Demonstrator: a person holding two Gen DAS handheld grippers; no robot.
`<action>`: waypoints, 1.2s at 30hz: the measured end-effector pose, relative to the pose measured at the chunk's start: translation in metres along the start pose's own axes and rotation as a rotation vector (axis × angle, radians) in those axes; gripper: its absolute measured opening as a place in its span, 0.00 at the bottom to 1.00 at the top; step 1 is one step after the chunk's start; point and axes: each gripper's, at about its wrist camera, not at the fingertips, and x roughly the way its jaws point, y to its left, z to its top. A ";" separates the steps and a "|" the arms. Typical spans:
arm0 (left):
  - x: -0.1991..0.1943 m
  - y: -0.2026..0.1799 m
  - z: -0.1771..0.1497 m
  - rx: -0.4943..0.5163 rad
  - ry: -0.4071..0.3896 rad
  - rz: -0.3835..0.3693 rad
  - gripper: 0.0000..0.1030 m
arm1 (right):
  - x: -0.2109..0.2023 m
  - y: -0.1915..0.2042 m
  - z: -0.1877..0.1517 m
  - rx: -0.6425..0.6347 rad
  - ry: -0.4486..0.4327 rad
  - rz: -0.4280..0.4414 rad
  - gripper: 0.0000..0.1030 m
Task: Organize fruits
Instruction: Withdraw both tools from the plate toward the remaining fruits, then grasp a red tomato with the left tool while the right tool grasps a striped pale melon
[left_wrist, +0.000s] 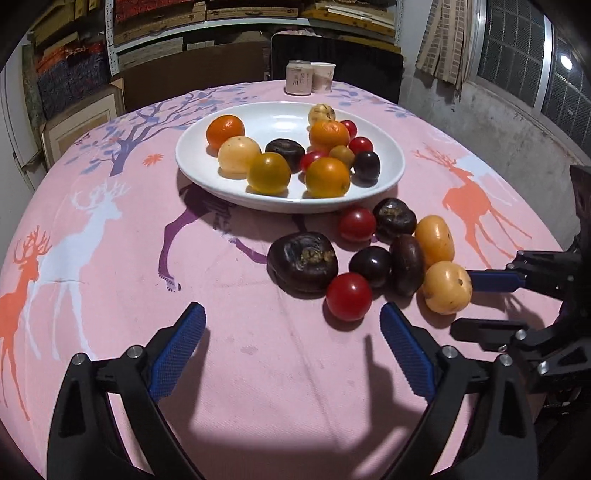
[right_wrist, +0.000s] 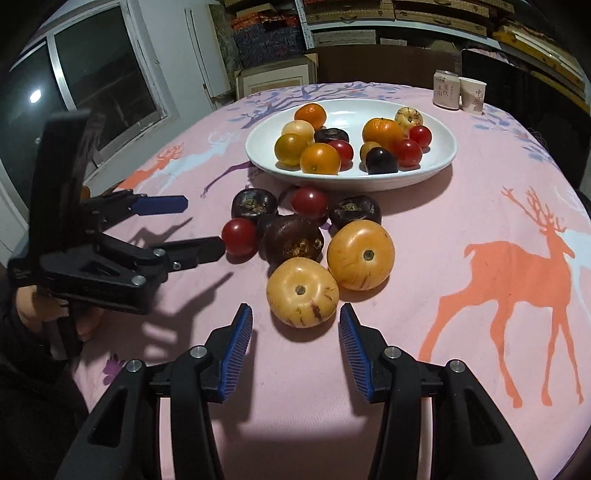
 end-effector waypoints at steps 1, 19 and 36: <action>0.001 -0.002 0.001 0.008 0.004 0.008 0.90 | 0.001 0.001 0.002 -0.001 -0.006 -0.007 0.48; 0.024 -0.024 0.017 0.043 0.059 -0.066 0.27 | -0.007 -0.036 -0.001 0.184 -0.116 0.132 0.41; 0.009 -0.024 0.010 0.025 0.019 -0.105 0.26 | -0.004 -0.016 0.002 0.080 -0.097 0.089 0.45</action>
